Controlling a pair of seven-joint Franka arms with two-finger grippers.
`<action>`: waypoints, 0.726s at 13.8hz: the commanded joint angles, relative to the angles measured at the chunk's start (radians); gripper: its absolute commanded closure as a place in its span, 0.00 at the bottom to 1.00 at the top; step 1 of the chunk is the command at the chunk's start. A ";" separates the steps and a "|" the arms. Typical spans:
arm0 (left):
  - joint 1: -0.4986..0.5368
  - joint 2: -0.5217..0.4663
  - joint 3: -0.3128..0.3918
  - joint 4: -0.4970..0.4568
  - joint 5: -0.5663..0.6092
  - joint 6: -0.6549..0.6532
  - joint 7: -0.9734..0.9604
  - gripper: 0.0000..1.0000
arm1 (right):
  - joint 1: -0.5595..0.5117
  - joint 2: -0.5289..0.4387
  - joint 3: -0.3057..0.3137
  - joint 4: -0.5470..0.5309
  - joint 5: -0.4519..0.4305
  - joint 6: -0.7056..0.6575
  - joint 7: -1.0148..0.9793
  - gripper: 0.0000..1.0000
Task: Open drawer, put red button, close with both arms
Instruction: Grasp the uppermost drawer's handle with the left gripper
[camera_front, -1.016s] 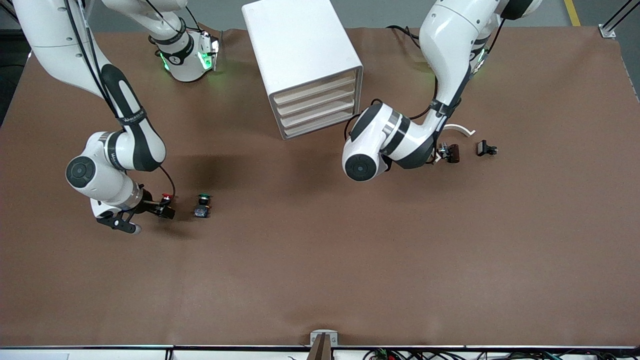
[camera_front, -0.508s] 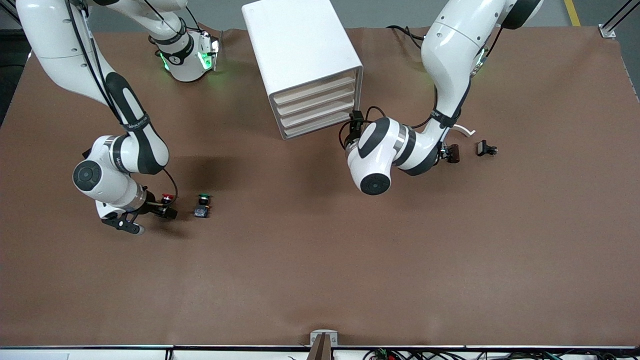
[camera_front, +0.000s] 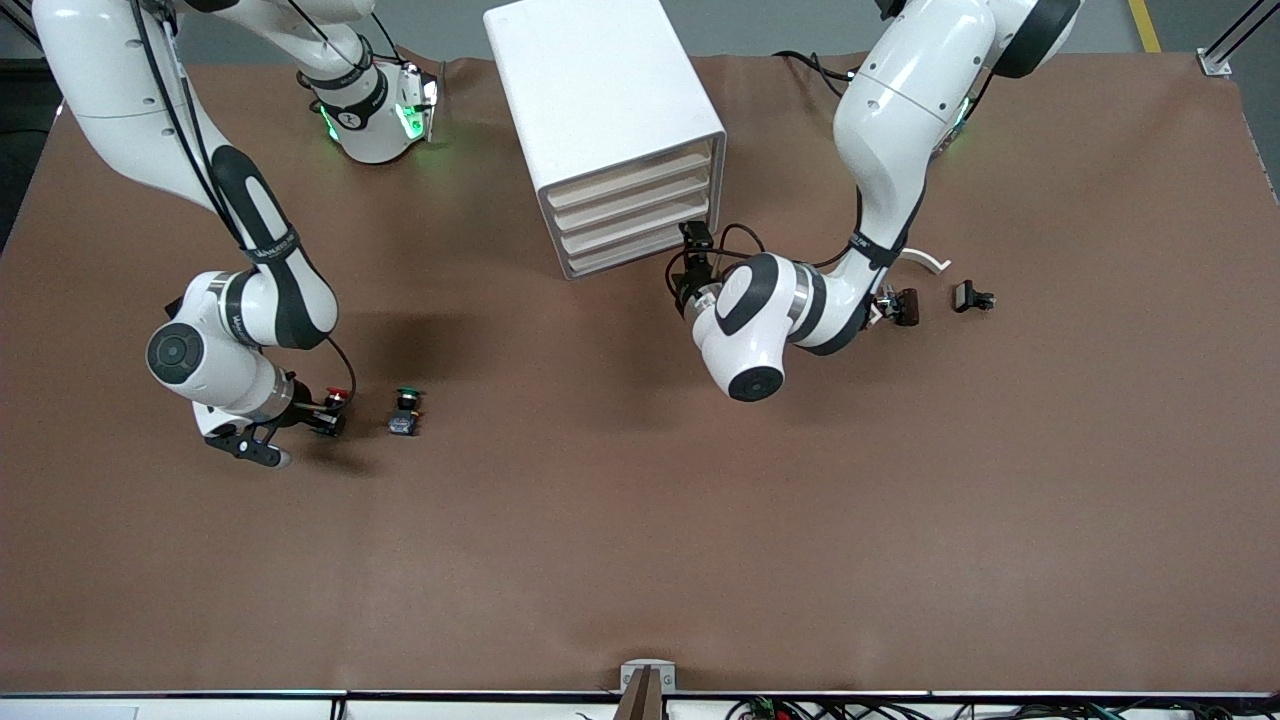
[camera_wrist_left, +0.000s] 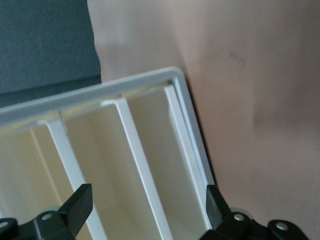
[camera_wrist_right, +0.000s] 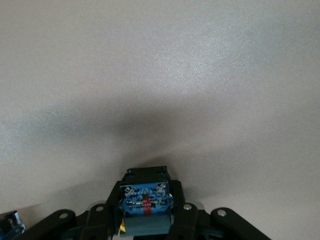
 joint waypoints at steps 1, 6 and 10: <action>0.040 0.012 0.002 0.019 -0.081 -0.032 -0.011 0.00 | -0.002 -0.006 0.004 0.012 0.003 -0.016 0.008 1.00; 0.049 0.026 0.002 0.019 -0.157 -0.096 -0.090 0.00 | -0.004 -0.024 0.004 0.070 0.003 -0.135 0.009 1.00; 0.039 0.029 -0.001 0.019 -0.191 -0.144 -0.138 0.00 | -0.007 -0.040 0.001 0.109 0.003 -0.218 0.012 1.00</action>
